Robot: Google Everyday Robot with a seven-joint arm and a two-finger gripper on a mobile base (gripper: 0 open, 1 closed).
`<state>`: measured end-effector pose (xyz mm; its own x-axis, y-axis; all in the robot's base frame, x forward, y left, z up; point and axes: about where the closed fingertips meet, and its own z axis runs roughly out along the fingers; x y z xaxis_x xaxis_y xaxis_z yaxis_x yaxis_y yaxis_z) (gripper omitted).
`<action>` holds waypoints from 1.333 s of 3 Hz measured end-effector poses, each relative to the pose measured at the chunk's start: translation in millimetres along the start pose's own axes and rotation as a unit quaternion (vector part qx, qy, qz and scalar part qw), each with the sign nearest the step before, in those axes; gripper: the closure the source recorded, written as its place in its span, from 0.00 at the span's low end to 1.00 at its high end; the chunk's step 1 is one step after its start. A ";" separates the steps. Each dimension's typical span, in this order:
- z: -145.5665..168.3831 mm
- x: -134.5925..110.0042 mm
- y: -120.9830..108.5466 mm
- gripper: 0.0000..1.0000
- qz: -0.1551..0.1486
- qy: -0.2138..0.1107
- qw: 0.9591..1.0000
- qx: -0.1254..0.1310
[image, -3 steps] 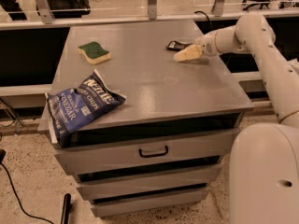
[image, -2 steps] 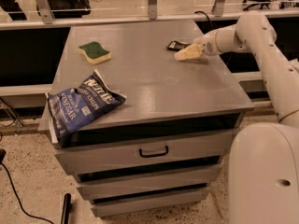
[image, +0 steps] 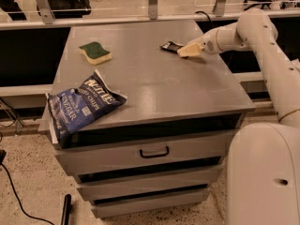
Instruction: Pick rxbar chocolate
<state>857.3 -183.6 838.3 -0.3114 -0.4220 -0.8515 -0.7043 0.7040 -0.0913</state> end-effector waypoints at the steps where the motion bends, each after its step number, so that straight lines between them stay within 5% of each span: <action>1: -0.5 -0.8 0.0 1.00 0.000 0.000 1.000 0.000; 3: -38.2 -49.7 26.4 1.00 -0.032 -0.111 0.992 -0.043; 4: -59.3 -65.9 35.3 1.00 -0.044 -0.135 0.989 -0.050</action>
Offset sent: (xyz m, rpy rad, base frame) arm -0.0528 0.0227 0.0823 0.2276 -0.2461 0.1948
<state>815.1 -164.9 921.8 -0.0729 -0.3014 -0.9507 -0.7845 0.6060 -0.1319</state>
